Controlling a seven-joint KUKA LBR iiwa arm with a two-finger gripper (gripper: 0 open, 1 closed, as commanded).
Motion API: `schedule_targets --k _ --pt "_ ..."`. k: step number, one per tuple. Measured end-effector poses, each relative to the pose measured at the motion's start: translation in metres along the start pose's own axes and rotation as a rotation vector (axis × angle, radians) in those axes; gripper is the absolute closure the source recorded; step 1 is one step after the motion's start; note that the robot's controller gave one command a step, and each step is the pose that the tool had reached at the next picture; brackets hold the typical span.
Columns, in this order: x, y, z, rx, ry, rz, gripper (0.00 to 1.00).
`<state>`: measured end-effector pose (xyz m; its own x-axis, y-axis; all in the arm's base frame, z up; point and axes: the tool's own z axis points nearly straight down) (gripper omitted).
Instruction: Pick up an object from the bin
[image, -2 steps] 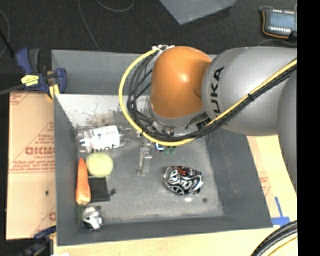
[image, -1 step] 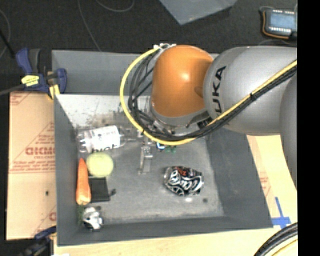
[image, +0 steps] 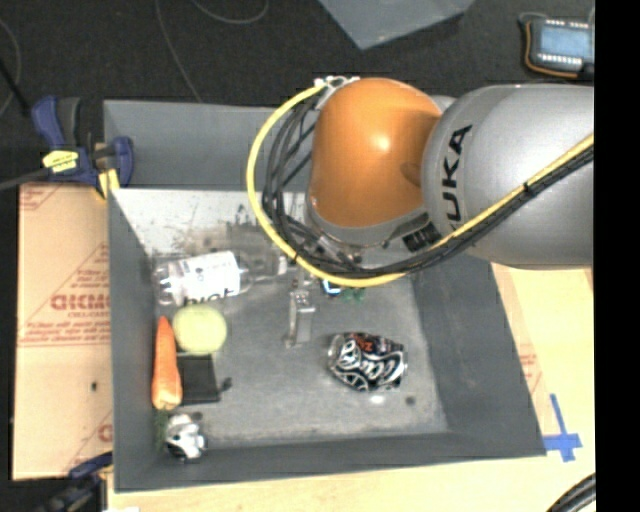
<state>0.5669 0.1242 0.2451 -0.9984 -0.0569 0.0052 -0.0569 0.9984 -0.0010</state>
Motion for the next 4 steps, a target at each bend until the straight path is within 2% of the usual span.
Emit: schedule_targets --k 1,2,3,4 --pt "-0.005 0.014 -0.018 -0.003 -0.014 0.026 0.00" --pt "0.000 0.018 -0.007 -0.004 -0.007 0.111 0.00" --pt "0.020 0.028 -0.014 0.000 -0.011 -0.052 0.00" --pt "0.025 0.040 0.027 -0.005 -0.019 -0.055 0.00"
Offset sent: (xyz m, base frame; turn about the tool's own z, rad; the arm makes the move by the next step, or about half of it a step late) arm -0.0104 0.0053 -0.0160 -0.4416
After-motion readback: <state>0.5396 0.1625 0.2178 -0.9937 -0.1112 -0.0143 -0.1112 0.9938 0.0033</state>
